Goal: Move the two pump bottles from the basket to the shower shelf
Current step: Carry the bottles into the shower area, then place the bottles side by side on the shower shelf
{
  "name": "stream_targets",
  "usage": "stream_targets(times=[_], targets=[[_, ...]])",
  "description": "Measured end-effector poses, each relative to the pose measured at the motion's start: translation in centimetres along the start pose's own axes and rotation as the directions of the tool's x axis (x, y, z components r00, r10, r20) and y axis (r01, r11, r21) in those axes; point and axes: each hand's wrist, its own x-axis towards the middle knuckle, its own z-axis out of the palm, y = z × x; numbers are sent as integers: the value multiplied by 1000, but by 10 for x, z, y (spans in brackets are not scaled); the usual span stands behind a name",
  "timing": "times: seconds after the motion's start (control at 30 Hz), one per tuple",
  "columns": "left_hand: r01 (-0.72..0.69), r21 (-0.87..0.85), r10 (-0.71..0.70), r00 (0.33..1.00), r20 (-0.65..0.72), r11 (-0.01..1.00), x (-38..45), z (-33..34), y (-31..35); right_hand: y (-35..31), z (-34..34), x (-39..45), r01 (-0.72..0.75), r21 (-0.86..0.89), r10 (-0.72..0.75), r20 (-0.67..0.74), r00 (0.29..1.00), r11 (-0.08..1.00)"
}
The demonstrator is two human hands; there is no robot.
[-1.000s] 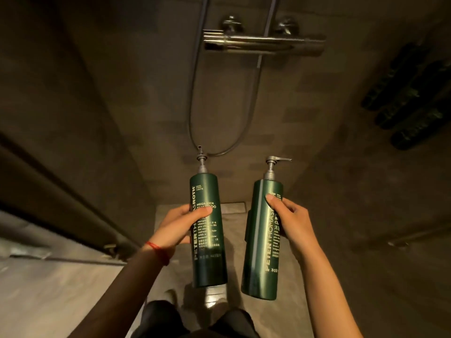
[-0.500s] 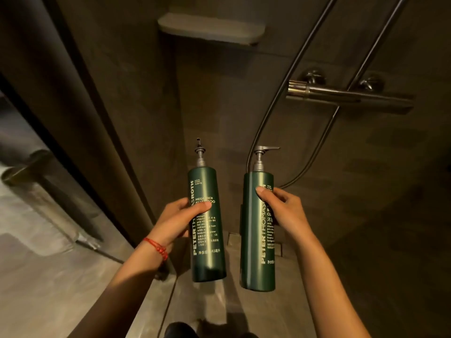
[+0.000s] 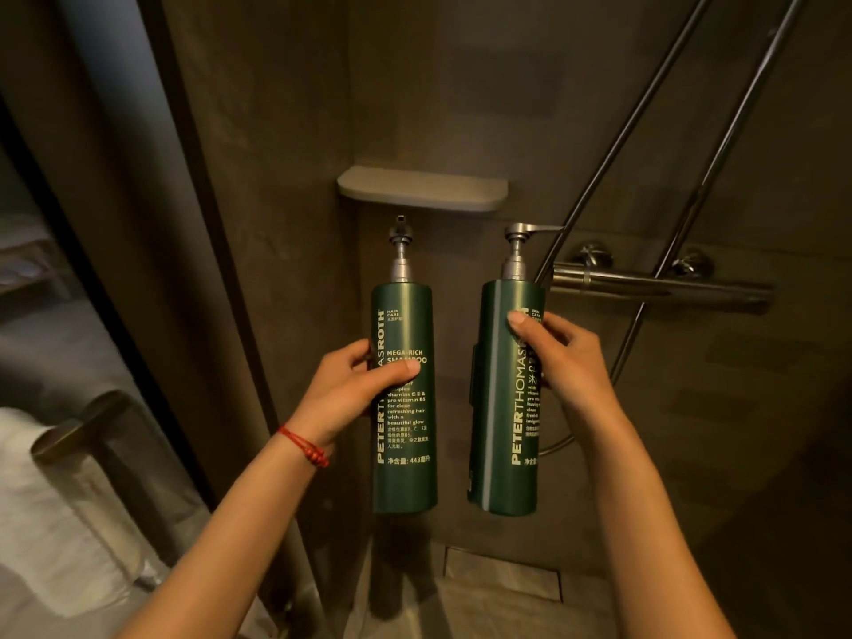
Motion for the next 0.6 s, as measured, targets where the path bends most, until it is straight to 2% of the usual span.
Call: stream_targets(times=[0.3, 0.6], targets=[[-216, 15, 217, 976, -14, 976, 52, 3, 58, -55, -4, 52, 211, -12, -211, -14, 977, 977], [-414, 91, 420, 906, -56, 906, 116, 13, 123, -101, -14, 131, 362, 10, -362, 16, 932, 932]])
